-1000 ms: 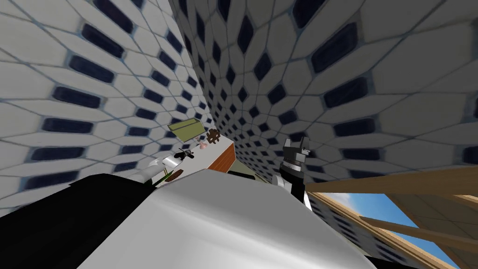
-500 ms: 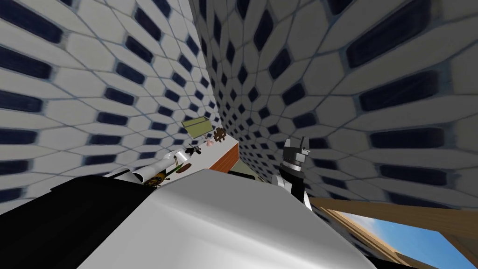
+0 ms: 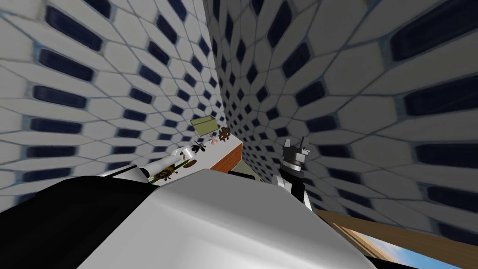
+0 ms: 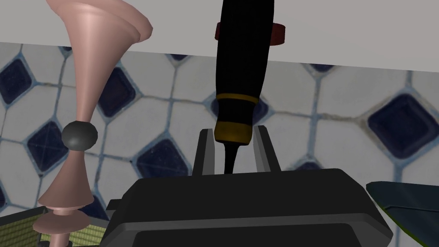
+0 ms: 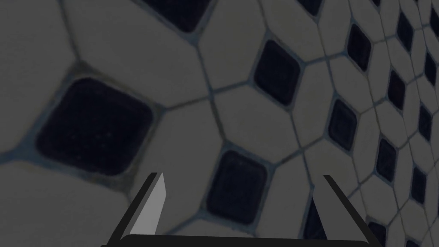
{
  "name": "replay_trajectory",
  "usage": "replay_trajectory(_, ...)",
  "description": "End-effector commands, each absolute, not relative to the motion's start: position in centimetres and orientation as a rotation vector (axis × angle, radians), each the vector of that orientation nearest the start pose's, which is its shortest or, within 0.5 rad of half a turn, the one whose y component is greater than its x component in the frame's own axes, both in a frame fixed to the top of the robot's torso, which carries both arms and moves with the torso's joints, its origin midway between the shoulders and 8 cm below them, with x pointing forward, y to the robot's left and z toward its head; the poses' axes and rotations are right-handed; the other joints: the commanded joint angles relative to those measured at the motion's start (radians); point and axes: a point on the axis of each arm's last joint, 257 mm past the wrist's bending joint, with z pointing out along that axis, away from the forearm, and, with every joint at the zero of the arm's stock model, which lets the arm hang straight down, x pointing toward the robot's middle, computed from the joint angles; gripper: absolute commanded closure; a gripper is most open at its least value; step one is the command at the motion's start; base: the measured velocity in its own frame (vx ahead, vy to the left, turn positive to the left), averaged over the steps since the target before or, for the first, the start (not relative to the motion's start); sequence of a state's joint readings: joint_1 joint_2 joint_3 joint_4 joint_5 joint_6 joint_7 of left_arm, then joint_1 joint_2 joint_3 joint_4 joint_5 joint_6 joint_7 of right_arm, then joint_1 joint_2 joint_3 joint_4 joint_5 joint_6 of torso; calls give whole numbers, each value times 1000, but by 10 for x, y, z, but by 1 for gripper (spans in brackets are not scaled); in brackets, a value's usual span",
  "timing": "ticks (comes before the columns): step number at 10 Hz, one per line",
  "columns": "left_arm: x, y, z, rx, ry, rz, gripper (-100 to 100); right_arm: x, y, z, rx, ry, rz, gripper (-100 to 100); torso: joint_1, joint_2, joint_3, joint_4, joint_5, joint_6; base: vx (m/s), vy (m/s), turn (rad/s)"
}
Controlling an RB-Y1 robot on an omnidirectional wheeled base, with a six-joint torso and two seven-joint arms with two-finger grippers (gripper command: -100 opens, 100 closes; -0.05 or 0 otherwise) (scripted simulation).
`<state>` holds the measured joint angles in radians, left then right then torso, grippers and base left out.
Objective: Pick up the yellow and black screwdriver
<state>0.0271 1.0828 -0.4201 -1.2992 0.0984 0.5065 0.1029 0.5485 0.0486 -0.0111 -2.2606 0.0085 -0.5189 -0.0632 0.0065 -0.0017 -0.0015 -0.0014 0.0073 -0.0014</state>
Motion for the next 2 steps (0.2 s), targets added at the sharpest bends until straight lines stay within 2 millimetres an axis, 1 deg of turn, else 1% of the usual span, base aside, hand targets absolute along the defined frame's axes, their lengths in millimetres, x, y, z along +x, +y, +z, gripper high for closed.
replay_trajectory(1, 393, 622, -363, -1016, 2032, 200, 100, 339, -293, 4, 744, 585, 1314, 0, 0, 0, 0, 0, 0, 0, 0, 0, 0)
replay_trajectory(2, 393, 621, -363, -1017, 2031, 201, 0, 339, -293, 4, 744, 585, 1314, 0, -1, 0, 0, 0, 0, 0, 0, 0, 0)
